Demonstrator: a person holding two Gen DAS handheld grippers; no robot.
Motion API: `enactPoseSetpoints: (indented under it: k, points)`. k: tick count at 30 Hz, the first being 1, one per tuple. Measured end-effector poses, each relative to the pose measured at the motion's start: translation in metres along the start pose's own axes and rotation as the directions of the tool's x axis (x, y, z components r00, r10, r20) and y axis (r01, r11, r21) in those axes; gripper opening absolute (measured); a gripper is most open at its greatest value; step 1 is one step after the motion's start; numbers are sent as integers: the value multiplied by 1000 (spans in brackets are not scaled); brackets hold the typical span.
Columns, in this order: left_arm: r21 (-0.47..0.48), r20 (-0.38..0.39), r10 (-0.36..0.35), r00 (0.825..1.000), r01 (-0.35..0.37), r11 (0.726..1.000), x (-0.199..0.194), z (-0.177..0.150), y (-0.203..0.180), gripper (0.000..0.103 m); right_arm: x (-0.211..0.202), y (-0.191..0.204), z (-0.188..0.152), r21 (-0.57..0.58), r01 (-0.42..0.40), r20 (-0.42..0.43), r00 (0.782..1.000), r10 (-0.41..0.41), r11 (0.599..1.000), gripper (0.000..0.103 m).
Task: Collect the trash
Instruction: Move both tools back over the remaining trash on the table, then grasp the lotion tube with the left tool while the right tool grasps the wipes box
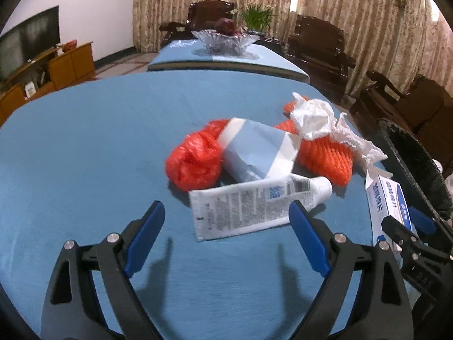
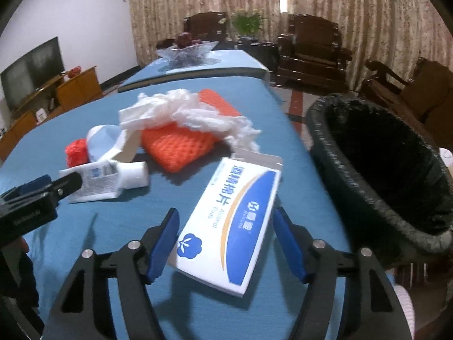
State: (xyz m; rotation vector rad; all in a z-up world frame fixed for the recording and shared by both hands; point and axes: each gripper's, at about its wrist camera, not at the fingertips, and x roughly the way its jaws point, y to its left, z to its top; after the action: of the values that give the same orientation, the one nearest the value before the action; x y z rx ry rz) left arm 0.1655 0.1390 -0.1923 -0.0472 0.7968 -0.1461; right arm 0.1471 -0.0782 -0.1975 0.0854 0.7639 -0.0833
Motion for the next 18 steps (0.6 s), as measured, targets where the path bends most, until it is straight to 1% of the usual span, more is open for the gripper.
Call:
enactPoseSetpoints:
  k: [2,3,4,5,6,7,8,11,14,15,16,17,18]
  points:
    - [1,-19,-17,1000,17,1000,5,-1,-2,75,3,-2,1,7,7,-5,1000,-7,1000,76]
    - [-5,-33,-31,999,31,1000,8,-1,-3,70,4,-2,1,9,3,-12,1000,-3,1000,76]
    - [-14,-43,-39,998,38,999,10,-2,-3,60,7,-2,1,13,-3,-20,1000,3,1000,76]
    - [-20,-49,-42,998,41,999,12,-2,-3,46,9,-2,1,15,-9,-25,1000,9,1000,75]
    - [-28,-56,-57,997,55,998,13,-3,-3,37,11,-3,1,15,-21,-33,999,21,1000,75]
    - [-34,-63,-68,996,66,997,13,-4,-3,25,11,-4,-1,18,-33,-33,999,33,999,70]
    - [-39,-66,-78,995,75,996,11,-5,-4,23,11,-5,-1,22,-41,-35,999,42,999,66]
    - [-27,-68,-114,991,112,993,1,-11,-13,17,12,-6,0,29,-37,-35,999,38,999,66]
    - [13,-90,-169,982,170,985,-9,-24,-27,16,13,-8,0,34,-26,-35,999,27,999,66]
    - [22,-96,-174,980,177,984,-10,-27,-30,17,13,-9,0,35,-24,-35,999,25,999,66]
    - [28,-100,-177,979,181,983,-9,-30,-32,19,14,-9,1,37,-21,-36,999,23,999,66]
    - [30,-101,-181,978,185,982,-8,-32,-33,28,14,-10,1,37,-19,-37,999,21,999,66]
    - [28,-104,-182,978,185,982,-6,-32,-32,33,15,-10,2,34,-15,-36,999,16,999,66]
